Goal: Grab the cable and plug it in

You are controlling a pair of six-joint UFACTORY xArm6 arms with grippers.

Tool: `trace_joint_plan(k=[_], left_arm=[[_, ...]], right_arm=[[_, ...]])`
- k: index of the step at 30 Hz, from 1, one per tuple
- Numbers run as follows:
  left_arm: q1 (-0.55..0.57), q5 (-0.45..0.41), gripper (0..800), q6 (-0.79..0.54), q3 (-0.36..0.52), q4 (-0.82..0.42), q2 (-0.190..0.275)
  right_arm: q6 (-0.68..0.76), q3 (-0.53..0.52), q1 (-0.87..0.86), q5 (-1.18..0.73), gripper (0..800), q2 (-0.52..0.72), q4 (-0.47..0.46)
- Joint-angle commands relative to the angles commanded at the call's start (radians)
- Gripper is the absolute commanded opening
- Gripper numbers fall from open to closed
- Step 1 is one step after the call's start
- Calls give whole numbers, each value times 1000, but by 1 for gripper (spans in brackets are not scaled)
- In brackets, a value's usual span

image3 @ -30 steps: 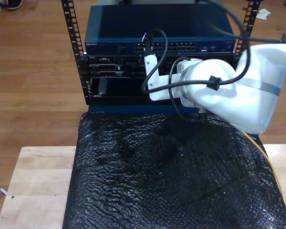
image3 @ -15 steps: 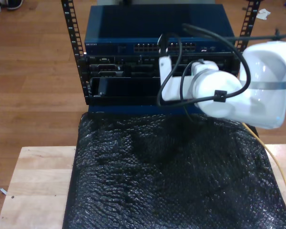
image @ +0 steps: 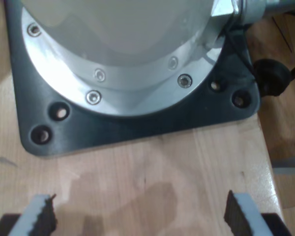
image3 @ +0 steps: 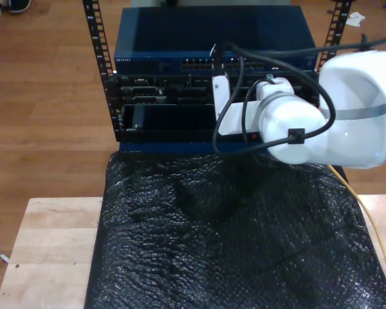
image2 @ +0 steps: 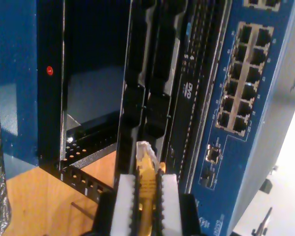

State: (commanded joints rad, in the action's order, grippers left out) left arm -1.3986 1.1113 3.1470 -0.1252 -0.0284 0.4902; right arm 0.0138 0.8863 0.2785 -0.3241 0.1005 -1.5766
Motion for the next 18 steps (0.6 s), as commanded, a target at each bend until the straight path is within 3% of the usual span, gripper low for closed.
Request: trace_joint_plan(k=[10, 18], left_arm=[[0, 0, 800, 0, 0, 0, 0], [0, 0, 800, 0, 0, 0, 0]], right_arm=[[43, -5, 0, 11, 1, -35, -18], [80, -6, 0, 133, 1, -34, -17]])
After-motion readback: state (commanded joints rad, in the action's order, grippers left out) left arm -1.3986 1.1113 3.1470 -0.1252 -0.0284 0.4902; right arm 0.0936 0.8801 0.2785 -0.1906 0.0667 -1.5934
